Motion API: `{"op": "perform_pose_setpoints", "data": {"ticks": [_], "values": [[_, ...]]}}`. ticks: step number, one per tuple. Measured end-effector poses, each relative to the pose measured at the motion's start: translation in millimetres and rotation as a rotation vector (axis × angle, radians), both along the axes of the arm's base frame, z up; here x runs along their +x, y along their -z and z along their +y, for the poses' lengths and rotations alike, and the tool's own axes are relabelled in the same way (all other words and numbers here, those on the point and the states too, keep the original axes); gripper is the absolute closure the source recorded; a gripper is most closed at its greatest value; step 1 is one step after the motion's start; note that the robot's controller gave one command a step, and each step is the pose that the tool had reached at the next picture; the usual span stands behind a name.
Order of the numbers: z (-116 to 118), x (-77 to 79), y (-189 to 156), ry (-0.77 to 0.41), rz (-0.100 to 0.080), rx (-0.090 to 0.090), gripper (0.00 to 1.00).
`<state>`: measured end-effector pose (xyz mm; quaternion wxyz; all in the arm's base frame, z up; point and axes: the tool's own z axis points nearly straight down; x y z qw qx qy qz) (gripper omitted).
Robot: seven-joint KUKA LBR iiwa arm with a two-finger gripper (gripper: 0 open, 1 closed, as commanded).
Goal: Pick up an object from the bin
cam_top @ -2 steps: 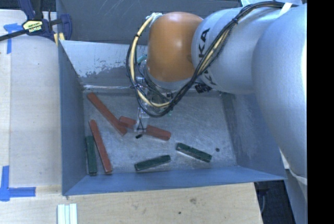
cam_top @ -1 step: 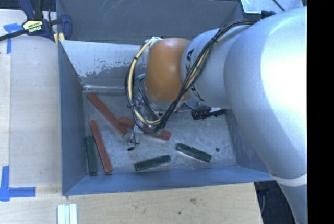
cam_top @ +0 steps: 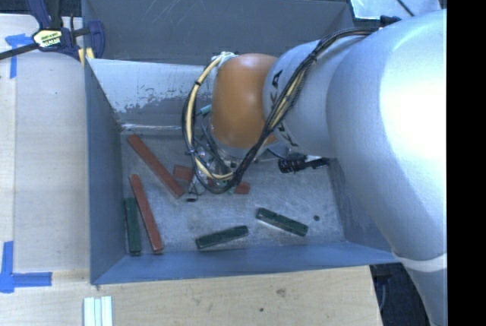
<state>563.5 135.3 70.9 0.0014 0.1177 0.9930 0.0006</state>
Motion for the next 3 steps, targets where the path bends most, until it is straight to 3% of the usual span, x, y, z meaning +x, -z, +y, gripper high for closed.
{"op": "perform_pose_setpoints", "data": {"ticks": [1,2,3], "values": [[16.6,-2.0,-159.4,-0.041,-0.009,0.002,1.0],[16.1,-3.7,-154.0,-0.041,0.001,-0.001,0.0],[-30.2,42.7,-13.5,-0.28,0.006,-0.003,0.0]]}}
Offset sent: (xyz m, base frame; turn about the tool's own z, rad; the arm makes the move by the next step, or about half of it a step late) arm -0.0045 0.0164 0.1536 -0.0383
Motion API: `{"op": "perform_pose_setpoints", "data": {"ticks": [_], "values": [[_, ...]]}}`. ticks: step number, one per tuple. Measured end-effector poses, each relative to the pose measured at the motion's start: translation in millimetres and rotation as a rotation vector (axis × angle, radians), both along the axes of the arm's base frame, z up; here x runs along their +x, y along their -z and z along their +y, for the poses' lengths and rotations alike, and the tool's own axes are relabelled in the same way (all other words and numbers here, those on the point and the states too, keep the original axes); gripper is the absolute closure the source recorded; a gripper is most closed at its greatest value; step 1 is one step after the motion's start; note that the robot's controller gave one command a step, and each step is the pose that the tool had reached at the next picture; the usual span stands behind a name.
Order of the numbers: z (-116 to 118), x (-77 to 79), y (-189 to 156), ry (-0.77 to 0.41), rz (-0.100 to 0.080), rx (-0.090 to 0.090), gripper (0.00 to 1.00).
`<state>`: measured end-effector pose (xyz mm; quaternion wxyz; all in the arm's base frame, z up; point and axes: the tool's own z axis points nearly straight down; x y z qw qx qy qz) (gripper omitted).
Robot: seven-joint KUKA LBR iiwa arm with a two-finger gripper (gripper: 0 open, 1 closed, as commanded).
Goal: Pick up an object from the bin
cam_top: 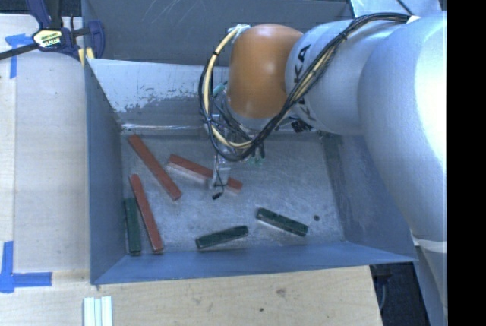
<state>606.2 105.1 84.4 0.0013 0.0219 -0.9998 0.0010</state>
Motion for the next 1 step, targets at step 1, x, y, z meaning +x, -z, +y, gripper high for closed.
{"op": "perform_pose_setpoints", "data": {"ticks": [1], "values": [[-4.0,-17.7,13.0,0.0,-0.006,0.005,0.0]]}}
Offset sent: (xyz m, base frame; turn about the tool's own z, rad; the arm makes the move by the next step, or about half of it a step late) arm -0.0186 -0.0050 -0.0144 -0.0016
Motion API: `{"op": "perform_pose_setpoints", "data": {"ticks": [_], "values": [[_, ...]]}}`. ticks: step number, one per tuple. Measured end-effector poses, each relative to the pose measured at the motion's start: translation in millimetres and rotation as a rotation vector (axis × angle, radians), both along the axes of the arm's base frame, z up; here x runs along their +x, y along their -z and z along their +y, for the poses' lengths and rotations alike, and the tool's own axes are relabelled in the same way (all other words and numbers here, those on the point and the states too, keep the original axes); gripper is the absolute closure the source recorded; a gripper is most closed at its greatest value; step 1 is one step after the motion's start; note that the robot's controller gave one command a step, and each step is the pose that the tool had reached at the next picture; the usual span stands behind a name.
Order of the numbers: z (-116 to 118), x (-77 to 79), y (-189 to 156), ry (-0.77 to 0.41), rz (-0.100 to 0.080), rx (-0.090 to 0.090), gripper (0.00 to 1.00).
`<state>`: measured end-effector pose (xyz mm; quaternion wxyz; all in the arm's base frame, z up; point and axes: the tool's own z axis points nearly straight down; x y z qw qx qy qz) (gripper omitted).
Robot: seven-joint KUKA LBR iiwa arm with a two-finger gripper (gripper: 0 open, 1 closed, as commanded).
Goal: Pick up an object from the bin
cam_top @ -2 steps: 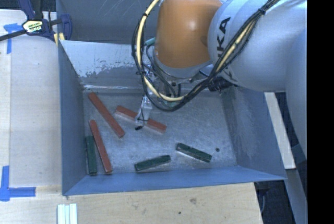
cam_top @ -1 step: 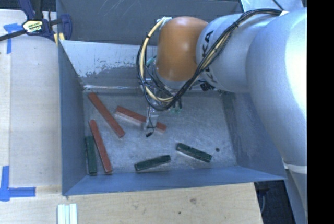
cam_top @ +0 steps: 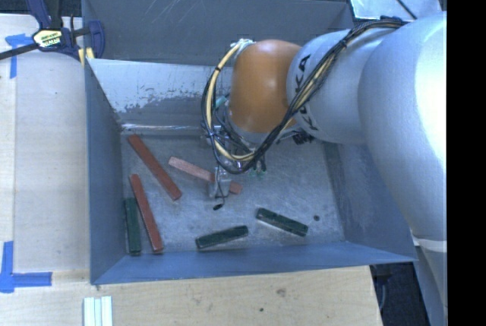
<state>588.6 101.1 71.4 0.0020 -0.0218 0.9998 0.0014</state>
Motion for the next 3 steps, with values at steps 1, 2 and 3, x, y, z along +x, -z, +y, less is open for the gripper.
{"op": "perform_pose_setpoints", "data": {"ticks": [1,2,3], "values": [[-37.5,-16.2,1.0,0.117,0.003,-0.003,0.0],[-36.1,-14.7,-0.4,0.116,-0.001,-0.001,1.0],[-64.3,28.2,-100.1,-0.195,-0.005,-0.004,1.0]]}}
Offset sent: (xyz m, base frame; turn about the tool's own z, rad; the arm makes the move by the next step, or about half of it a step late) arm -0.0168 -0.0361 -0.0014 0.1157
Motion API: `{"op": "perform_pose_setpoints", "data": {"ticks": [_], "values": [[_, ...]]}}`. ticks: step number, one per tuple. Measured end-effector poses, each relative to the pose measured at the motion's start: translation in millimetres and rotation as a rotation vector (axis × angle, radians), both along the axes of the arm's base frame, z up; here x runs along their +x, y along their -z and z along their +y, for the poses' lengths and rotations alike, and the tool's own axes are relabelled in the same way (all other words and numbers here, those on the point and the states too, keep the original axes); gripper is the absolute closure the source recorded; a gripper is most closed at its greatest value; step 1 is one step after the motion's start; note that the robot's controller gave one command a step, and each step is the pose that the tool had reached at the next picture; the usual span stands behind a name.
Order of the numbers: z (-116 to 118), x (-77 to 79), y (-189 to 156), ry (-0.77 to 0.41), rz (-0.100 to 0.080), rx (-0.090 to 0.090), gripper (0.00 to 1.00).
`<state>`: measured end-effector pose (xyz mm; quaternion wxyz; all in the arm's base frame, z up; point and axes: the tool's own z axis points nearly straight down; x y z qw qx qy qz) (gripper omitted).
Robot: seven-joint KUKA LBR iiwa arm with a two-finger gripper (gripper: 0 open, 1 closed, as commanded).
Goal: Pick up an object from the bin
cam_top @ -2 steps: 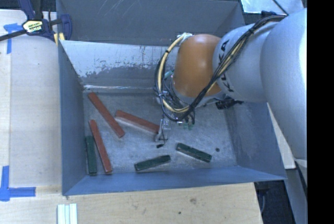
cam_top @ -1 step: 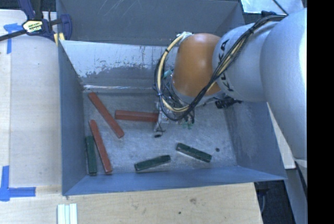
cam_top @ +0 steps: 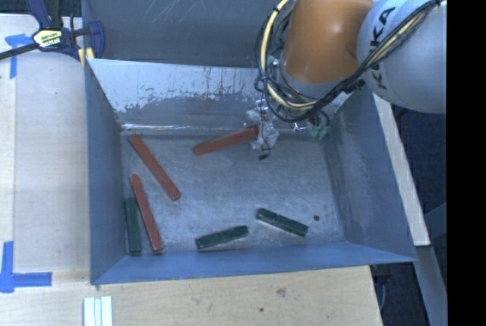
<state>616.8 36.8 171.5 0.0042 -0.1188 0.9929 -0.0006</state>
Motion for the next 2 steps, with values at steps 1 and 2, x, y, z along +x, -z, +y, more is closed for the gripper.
{"op": "perform_pose_setpoints", "data": {"ticks": [1,2], "values": [[0.4,-0.9,1.5,0.002,0.003,0.001,0.0],[4.7,0.4,99.6,0.165,0.013,0.001,0.0]]}}
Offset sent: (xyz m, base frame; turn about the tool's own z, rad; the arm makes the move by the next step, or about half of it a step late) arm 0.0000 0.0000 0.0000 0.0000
